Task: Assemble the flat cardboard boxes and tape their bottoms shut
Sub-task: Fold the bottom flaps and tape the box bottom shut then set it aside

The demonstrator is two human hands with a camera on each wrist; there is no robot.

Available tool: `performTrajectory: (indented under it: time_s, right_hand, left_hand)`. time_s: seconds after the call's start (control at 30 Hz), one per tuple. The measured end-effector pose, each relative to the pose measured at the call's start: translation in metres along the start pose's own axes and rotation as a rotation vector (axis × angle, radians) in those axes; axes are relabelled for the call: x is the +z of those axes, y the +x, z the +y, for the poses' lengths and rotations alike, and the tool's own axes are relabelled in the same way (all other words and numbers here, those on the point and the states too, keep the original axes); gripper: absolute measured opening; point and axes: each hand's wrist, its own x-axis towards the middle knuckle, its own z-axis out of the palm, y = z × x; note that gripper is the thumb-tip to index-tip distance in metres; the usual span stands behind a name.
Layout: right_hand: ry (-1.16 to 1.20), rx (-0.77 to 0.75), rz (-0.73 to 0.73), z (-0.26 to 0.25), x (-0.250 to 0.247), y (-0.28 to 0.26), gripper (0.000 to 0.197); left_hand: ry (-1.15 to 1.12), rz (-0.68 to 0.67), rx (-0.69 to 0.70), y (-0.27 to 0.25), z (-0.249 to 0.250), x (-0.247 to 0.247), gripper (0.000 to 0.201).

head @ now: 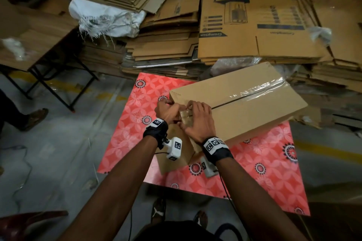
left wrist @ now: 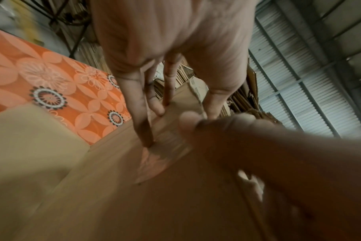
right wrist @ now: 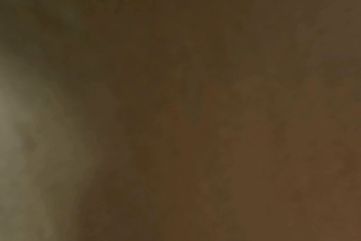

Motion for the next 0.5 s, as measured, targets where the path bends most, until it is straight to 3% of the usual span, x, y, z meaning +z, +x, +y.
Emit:
performTrajectory:
  time_s: [0.17,0.33,0.5]
  right_hand:
    - [-0.028,-0.07,0.031,0.0,-0.001,-0.003,0.045]
    - [-0.055,-0.131,0.014,0.001,-0.001,-0.003,0.038]
    - [-0.065,-0.131,-0.016,-0.001,0.0,-0.001,0.055]
  left_hand:
    - [-0.031,-0.158,0.002,0.001,0.0,-0.016,0.028]
    - [0.02,-0.148,0.079,0.001,-0.002,-0.015,0.025]
    - [-0.002,-0.173,0.076,0.006,-0.003,-0.016,0.027]
